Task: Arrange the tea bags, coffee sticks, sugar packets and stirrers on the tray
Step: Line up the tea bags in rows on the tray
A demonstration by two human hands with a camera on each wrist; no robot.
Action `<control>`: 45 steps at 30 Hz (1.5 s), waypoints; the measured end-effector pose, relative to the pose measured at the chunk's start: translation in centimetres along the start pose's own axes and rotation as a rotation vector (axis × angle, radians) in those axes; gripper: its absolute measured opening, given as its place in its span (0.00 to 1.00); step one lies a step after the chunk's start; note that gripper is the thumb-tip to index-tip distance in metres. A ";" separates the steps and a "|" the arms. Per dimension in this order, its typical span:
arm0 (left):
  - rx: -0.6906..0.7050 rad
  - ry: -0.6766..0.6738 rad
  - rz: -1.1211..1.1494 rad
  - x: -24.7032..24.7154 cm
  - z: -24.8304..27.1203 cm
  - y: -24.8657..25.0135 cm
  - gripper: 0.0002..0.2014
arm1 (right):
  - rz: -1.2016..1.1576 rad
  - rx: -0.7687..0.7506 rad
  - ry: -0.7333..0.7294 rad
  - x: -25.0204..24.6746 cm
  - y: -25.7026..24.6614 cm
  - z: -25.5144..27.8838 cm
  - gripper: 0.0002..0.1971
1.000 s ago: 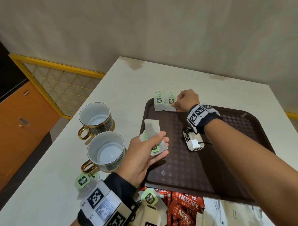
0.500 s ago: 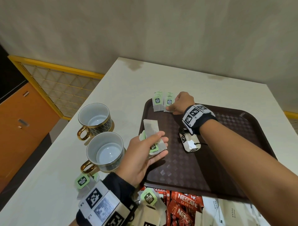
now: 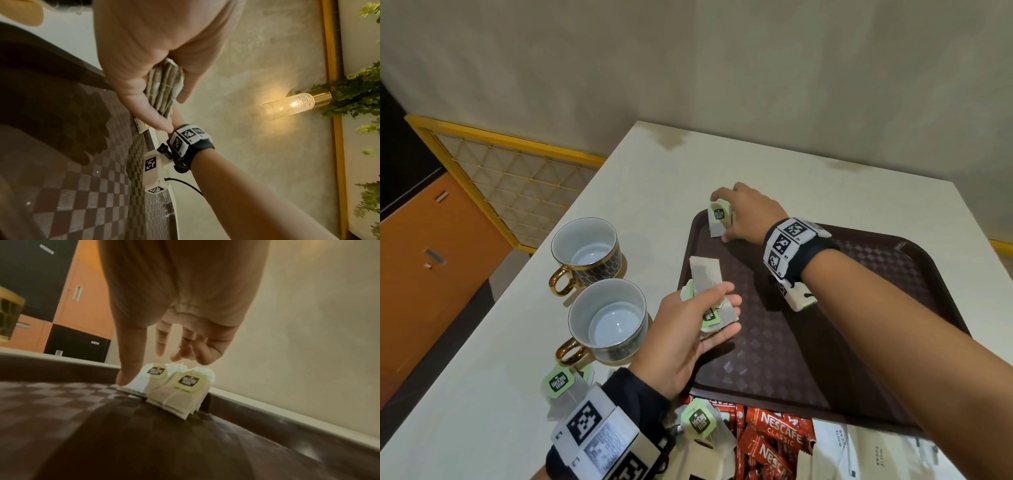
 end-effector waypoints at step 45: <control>-0.059 -0.066 0.015 0.2 0.0 -0.1 0.11 | -0.300 0.404 0.020 1.4 2.8 0.6 0.34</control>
Point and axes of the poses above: each hand's wrist, its own z-axis away from the middle knuckle, its own x-axis out of the palm, y = z × x, the point moved 1 cm from there along -z, towards the middle knuckle, and after that the axes turned 4 degrees about y, right-handed, at the moved point
